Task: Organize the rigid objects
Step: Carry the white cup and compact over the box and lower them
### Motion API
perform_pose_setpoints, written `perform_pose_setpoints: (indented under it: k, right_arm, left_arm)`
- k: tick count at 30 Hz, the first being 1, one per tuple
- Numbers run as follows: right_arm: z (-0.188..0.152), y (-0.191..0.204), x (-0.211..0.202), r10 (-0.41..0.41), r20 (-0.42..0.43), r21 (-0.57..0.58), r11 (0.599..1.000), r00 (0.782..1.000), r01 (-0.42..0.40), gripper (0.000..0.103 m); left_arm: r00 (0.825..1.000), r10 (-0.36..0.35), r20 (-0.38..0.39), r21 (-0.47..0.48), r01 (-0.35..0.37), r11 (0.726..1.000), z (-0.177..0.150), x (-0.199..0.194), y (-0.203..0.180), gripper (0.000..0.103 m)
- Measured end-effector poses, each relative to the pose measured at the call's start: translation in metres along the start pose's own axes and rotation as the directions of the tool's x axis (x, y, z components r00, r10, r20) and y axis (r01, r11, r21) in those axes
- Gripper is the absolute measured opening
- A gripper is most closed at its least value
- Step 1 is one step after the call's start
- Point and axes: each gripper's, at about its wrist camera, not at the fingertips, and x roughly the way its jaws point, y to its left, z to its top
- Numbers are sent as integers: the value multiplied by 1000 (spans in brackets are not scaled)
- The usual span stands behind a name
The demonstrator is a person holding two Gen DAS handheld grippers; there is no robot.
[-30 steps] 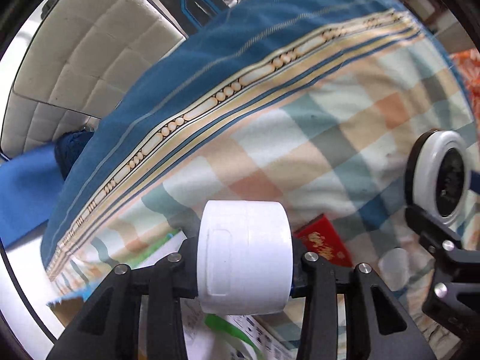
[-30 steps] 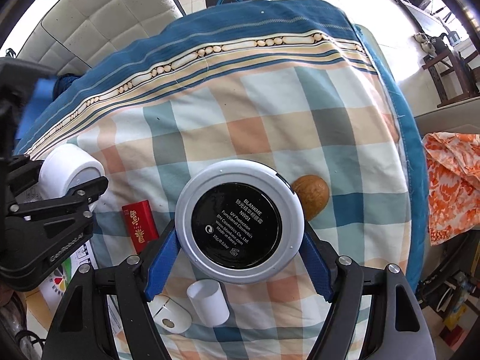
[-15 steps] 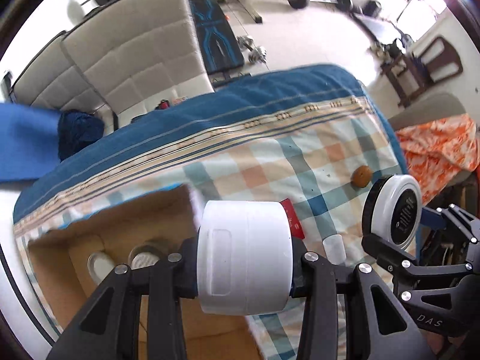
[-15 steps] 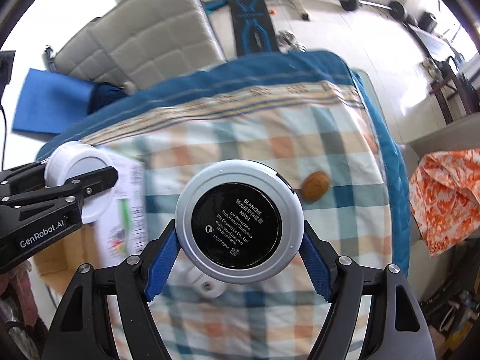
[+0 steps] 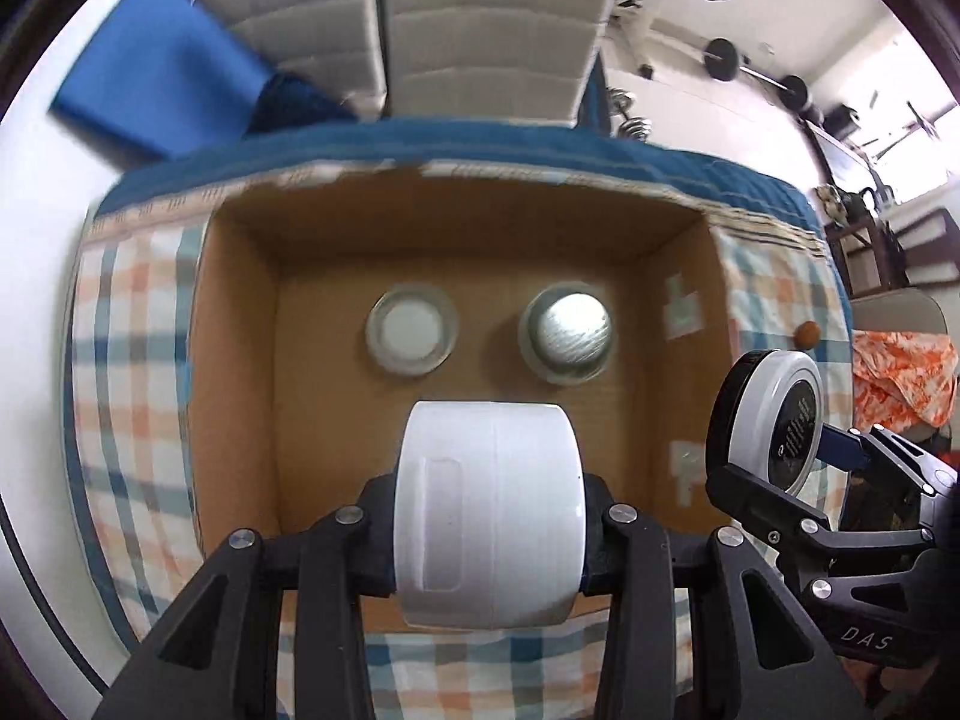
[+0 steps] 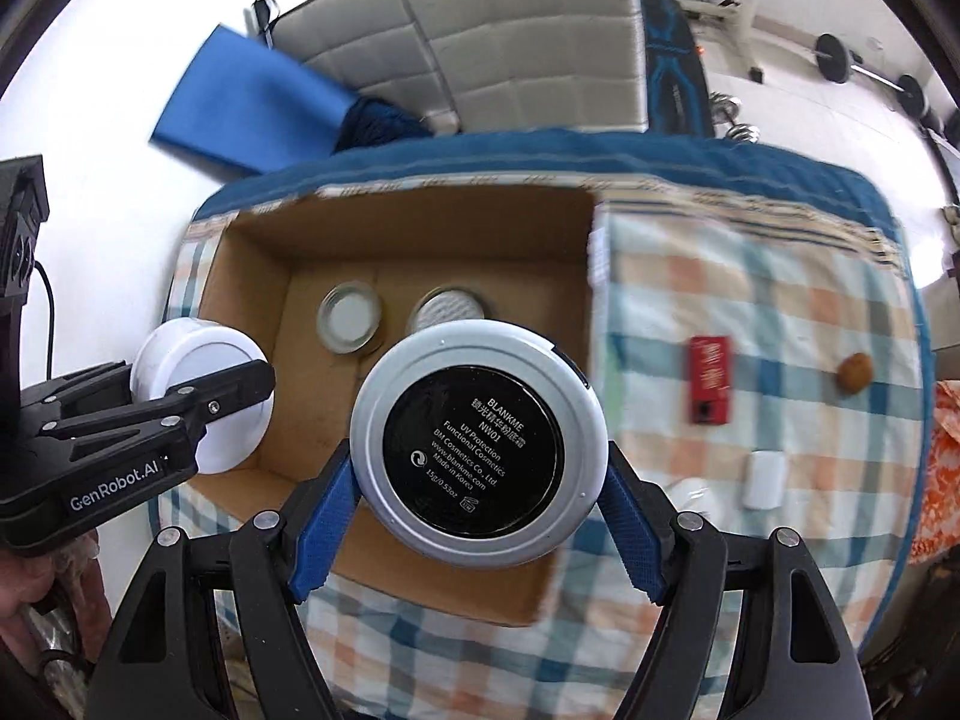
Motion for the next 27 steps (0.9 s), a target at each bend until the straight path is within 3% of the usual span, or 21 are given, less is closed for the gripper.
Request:
perform_pose_setpoints:
  k: [6, 12, 19, 27]
  right_arm:
    - [-4, 27, 63, -42, -94, -15, 999, 995, 41, 78]
    - [-4, 24, 115, -94, -165, 16, 995, 982, 97, 78]
    - [-2, 15, 149, -138, -220, 41, 988, 966, 151, 79]
    - [-8, 17, 170, -144, -285, 53, 985, 947, 166, 81]
  left_arm:
    - [992, -71, -106, -100, 60, 993, -22, 52, 45, 36]
    - [976, -126, -177, -134, 103, 986, -21, 101, 53, 36]
    - [968, -100, -230, -100, 79, 992, -15, 132, 48, 37]
    - [960, -67, -272, -90, 44, 995, -18, 133, 47, 39]
